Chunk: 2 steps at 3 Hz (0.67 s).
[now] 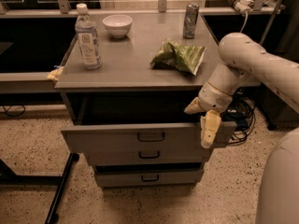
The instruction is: Open top drawer
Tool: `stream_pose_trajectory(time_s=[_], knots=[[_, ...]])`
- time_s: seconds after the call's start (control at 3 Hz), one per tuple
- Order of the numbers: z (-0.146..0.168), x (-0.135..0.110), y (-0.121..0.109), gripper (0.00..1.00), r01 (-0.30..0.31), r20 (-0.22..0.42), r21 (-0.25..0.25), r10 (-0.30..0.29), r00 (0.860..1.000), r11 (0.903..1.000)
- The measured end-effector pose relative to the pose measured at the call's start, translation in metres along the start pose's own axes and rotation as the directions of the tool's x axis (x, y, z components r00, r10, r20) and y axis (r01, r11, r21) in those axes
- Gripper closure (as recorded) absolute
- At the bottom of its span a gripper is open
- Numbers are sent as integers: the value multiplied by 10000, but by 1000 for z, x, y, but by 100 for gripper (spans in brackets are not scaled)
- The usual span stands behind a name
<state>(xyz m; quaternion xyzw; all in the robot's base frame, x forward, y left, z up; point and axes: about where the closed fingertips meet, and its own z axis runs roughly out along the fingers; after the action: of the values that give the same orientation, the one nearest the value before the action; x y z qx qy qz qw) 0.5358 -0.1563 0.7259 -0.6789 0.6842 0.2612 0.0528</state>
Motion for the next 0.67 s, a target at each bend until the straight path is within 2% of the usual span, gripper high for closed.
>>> stream_pose_trajectory(time_s=[0.67], knots=[[16,25,-8,0,435,-282,772,-414,9987,9961]])
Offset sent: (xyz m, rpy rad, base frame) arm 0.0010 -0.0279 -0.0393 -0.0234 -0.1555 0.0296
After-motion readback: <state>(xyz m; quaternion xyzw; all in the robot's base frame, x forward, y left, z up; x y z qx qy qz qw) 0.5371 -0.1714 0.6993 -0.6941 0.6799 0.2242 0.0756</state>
